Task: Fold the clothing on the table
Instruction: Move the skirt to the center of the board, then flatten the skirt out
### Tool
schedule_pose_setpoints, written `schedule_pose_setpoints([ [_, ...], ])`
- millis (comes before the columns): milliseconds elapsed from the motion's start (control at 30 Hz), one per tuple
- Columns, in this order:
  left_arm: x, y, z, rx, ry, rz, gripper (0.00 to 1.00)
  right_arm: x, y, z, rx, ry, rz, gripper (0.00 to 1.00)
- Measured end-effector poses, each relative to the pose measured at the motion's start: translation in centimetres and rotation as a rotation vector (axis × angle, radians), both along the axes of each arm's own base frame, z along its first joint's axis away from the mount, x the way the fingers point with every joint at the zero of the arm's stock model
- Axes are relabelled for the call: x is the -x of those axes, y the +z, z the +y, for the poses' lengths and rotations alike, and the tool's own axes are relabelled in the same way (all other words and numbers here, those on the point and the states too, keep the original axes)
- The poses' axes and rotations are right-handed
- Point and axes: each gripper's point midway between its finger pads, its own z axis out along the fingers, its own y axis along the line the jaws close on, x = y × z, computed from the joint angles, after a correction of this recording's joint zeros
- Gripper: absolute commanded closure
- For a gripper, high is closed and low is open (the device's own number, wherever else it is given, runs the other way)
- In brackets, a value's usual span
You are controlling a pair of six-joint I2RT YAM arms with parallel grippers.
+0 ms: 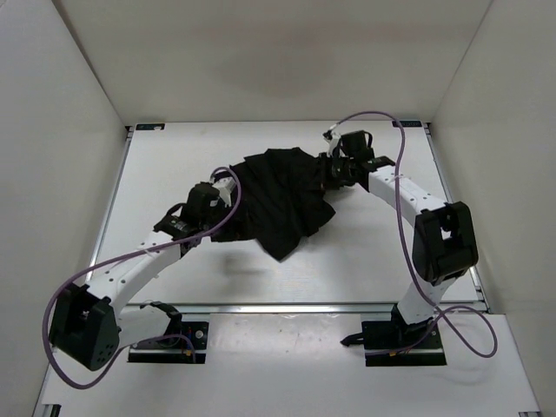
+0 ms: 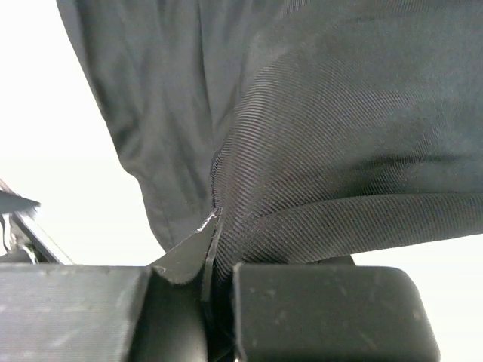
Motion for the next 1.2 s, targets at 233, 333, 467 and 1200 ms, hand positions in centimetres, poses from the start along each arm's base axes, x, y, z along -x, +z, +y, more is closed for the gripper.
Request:
schedule_pose_setpoints([
  [233,1.8,-3.6,-0.7,0.055,0.065,0.106,0.01,-0.5,1.8,2.2,-0.056,0.039,-0.061,0.89],
  [333,2.6,-5.9,0.0,0.057,0.12,0.141,0.03,1.3,-0.8,0.7,-0.027,0.019,0.007,0.43],
  [467,2.7,-6.9,-0.3,0.068,0.157,0.158,0.04,3.2,-3.7,-2.6,0.066,-0.025,0.07,0.04],
  [1200,-0.3,-9.8,-2.1,0.138,0.305,0.178,0.2,9.5,-6.6,-4.3,0.089,-0.04,0.068,0.06],
])
